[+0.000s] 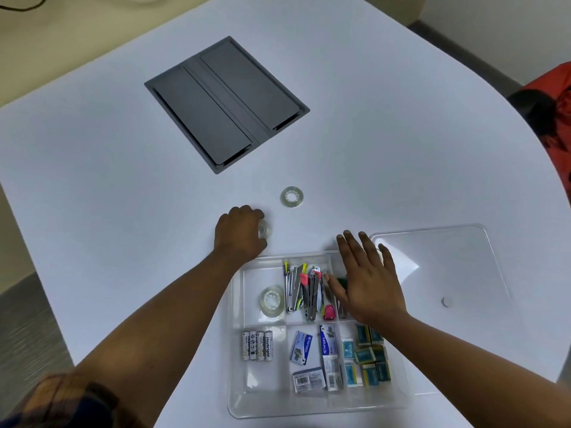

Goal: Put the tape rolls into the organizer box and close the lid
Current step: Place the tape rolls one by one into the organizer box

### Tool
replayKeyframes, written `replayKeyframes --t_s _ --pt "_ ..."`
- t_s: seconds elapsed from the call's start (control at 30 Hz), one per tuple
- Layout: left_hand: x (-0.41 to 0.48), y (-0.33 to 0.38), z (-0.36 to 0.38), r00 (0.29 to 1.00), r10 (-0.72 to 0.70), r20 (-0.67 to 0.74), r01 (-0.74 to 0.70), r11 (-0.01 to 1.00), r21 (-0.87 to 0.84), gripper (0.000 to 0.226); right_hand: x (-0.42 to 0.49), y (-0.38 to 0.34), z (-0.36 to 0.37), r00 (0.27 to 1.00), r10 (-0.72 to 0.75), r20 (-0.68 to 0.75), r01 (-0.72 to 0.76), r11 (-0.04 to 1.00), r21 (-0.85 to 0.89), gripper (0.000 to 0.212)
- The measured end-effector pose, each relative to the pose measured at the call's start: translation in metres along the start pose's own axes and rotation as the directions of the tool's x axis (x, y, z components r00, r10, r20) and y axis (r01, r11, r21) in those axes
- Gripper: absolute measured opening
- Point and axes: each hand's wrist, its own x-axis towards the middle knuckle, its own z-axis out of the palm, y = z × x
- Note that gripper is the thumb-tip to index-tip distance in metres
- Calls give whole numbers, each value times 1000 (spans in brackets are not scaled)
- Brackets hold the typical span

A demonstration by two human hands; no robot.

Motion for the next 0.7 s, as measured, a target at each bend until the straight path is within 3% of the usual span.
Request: replayKeyframes --t_s 0.13,0.23,0.43,0.7 --pt "-33 4 -13 964 51 -262 -105 975 -195 51 0 0 1 1000 2 -1 -2 1000 3 74" --pt "-68 4 -11 941 62 -333 -136 969 -204 41 1 1 2 1000 5 0 -5 1000 -5 74" --pt "-116 5 6 963 10 -270 -67 977 -203 21 1 0 2 1000 4 6 -4 1000 -25 74" --pt "-126 8 25 996 -20 -84 16 999 -43 21 1 0 1 1000 -3 -1 3 999 -36 73"
